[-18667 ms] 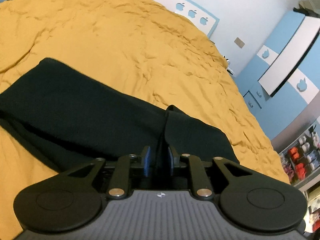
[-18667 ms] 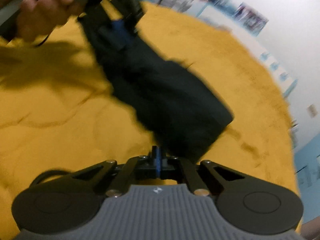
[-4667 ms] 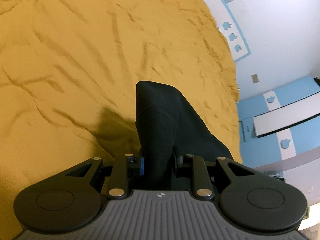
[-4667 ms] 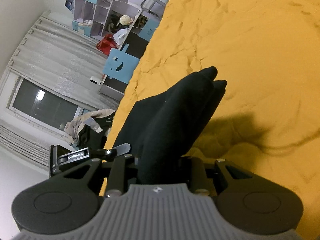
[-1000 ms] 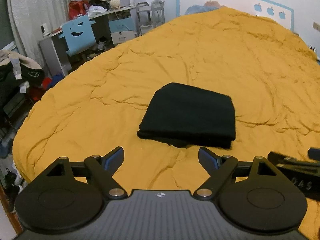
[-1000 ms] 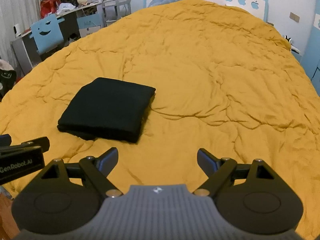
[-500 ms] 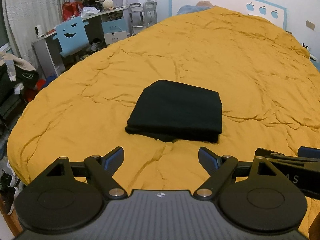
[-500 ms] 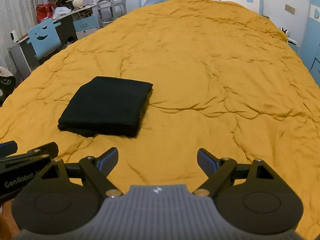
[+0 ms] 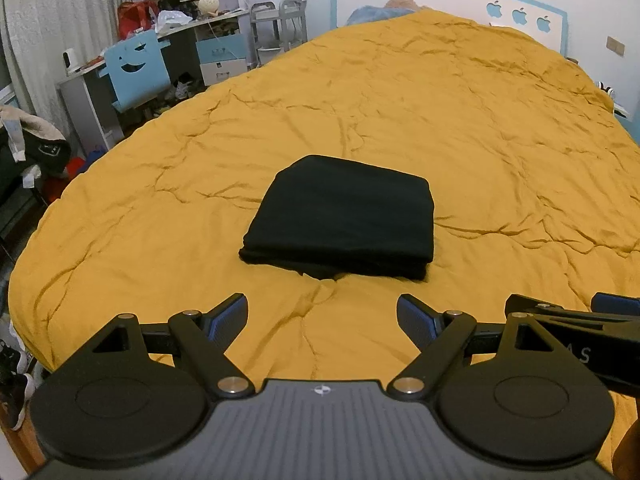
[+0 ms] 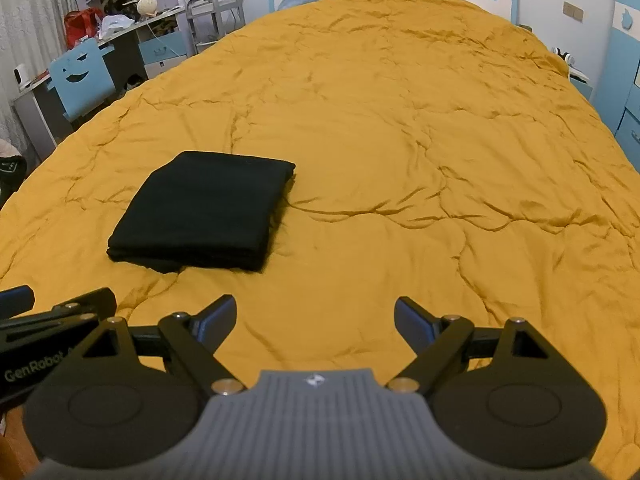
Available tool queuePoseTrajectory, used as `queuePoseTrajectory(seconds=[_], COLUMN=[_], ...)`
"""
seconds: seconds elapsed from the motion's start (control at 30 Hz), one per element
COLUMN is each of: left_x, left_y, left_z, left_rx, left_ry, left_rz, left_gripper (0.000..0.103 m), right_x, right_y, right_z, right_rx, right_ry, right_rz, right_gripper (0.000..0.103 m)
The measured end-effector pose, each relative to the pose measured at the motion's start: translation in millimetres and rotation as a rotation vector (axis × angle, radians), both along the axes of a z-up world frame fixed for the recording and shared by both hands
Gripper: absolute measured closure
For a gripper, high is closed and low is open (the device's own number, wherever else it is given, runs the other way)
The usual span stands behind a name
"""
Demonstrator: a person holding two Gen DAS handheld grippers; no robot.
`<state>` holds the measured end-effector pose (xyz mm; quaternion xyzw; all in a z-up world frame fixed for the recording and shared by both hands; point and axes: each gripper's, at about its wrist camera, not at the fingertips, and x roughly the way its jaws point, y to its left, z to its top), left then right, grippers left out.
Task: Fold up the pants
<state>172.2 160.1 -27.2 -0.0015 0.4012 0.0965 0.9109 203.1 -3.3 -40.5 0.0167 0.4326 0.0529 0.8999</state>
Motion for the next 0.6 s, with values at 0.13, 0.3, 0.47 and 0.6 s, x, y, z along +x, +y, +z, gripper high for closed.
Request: queuePoseTrajectory(seconds=[0.13,0.3,0.47,0.6], left_x=[-0.1,-0.2,1.2,2.1], left_y=[-0.7,-1.3,-2.3,-2.0], left_z=[0.0,-0.5,-0.3,-0.3], left_rx=[0.0,-0.003,-0.005,-0.01], left_ry=[0.002,0.001,0.004,0.008], left_rz=[0.0,0.001,0.001,-0.001], left_gripper=[0.005,0.005,0.005,0.005], right_x=[-0.1,0.0,0.2,0.2], right_y=[-0.5,-2.0,-2.5,-2.7], right_z=[-0.5,-1.5,-2.5,-2.8], right_rx=[0.001,0.001,-0.001,-0.005], right_ry=[0.001,0.006,0.007,0.011], right_rz=[-0.001,-0.006,-0.007,-0.011], right_gripper=[0.021,0.021,0.021,0.021])
